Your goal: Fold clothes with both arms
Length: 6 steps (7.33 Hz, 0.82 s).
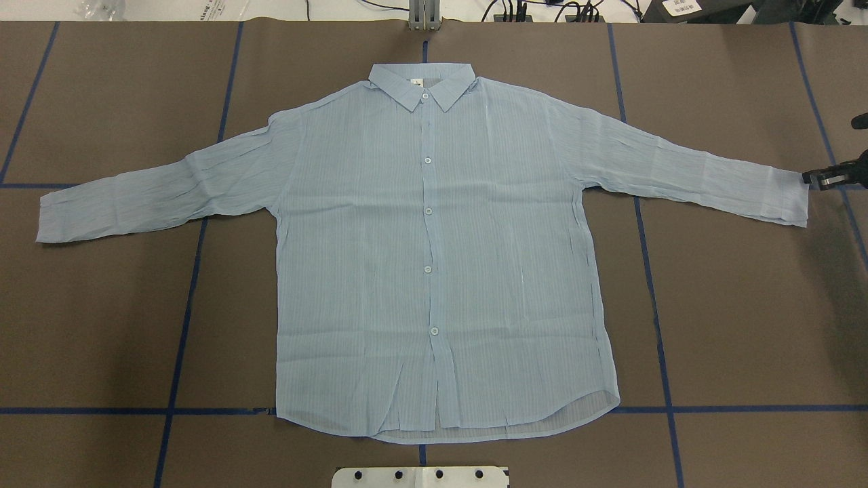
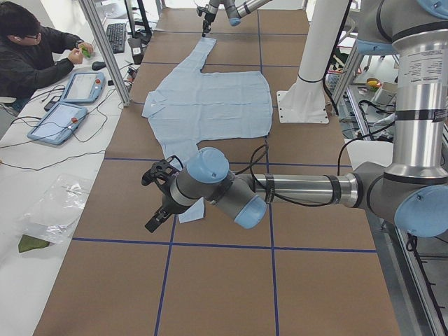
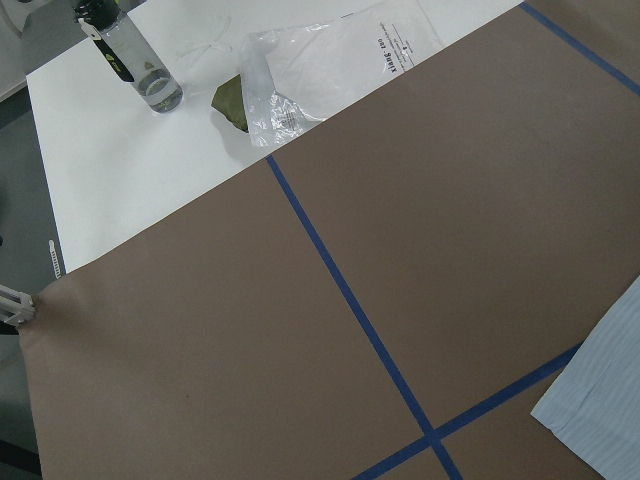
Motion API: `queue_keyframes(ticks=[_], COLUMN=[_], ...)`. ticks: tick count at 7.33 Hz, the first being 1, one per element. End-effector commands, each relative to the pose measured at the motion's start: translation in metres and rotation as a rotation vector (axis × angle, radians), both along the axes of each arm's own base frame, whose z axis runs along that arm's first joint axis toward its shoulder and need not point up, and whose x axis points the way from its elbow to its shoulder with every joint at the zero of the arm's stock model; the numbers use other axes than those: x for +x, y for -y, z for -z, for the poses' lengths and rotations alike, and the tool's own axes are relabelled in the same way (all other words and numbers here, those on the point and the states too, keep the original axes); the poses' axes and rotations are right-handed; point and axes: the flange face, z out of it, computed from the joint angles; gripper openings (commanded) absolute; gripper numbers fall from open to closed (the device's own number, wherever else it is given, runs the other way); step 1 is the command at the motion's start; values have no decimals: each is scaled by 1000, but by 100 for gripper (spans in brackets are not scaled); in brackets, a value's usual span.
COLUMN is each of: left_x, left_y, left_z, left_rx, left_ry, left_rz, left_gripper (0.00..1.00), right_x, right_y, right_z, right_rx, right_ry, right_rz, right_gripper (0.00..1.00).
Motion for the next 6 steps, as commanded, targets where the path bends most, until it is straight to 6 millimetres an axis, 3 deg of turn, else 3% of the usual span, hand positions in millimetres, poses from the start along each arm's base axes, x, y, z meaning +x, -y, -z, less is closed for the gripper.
queue_keyframes(ticks=[1, 3, 5, 6], left_x=[0, 0, 1, 1], left_y=[0, -1, -6, -6], left_z=[0, -1, -3, -4], left_rx=[0, 0, -6, -6], left_ry=[0, 0, -1, -2], left_rz=[0, 0, 0, -1], left_gripper=[100, 100, 100, 100], right_x=[8, 20, 20, 18], right_y=[3, 18, 35, 39], right_z=[12, 69, 149, 200], right_rx=[-11, -41, -81, -112], right_ry=[30, 160, 203, 255], right_rz=[-45, -61, -89, -135], right_gripper=[0, 0, 0, 0])
